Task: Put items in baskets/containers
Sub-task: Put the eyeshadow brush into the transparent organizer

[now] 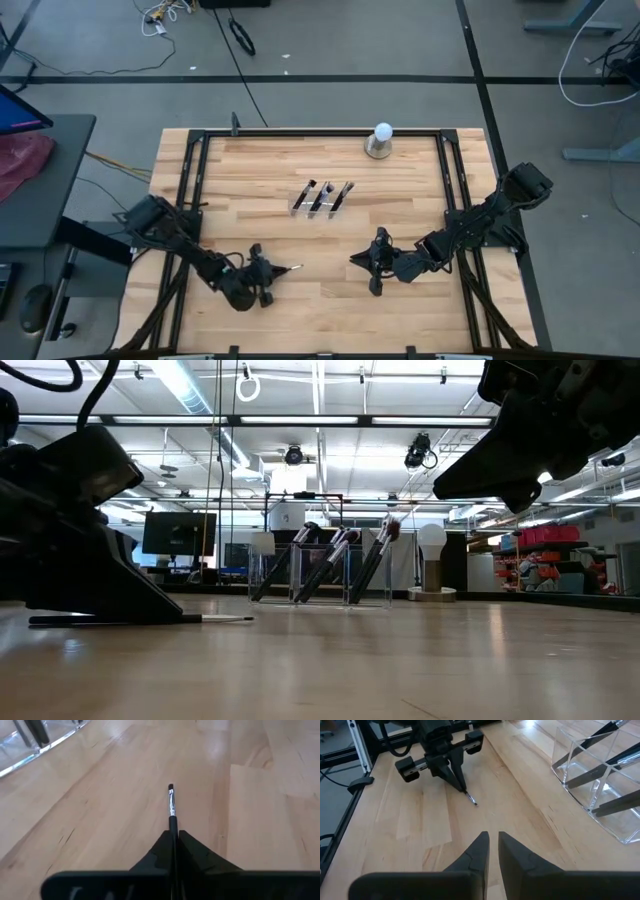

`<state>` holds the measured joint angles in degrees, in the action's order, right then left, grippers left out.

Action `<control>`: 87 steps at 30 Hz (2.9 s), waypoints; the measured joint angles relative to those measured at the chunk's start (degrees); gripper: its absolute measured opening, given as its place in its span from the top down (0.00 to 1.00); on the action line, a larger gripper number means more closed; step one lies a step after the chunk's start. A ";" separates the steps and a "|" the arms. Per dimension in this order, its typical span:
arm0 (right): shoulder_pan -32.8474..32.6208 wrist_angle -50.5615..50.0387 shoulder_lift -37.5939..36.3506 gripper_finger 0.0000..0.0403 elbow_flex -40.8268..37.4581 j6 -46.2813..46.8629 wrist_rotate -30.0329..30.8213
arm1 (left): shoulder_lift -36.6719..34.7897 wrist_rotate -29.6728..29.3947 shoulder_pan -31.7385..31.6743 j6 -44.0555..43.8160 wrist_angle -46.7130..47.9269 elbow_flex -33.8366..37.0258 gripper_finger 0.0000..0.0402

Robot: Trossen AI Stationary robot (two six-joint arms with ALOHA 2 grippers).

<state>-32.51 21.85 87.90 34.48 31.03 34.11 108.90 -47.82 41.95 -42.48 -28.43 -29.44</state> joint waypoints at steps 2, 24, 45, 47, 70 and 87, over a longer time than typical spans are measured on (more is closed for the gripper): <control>0.00 0.00 0.00 0.89 -0.01 -0.01 0.00 | 0.20 0.34 -0.42 3.02 -4.06 0.20 0.96; 1.75 45.52 28.98 0.63 0.26 -7.89 0.17 | 0.33 12.96 -11.36 29.86 -38.08 -7.23 0.96; -3.54 63.78 29.11 0.67 5.39 -32.14 3.56 | 0.20 13.14 -9.78 35.69 -37.33 -11.40 0.95; -3.53 62.50 29.11 0.70 6.13 -32.57 3.50 | 0.17 13.13 -9.76 35.67 -37.33 -11.40 0.95; -3.57 15.60 9.65 0.98 5.74 -12.72 13.93 | 0.09 12.83 -10.29 35.10 -35.52 -11.44 0.55; 24.73 -36.72 -15.26 0.98 14.53 -1.56 -12.52 | 0.22 12.95 -10.40 26.16 -24.28 -11.44 0.45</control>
<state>-7.78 -14.87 72.63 49.01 29.47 21.59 109.12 -34.87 31.55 -16.32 -52.71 -40.88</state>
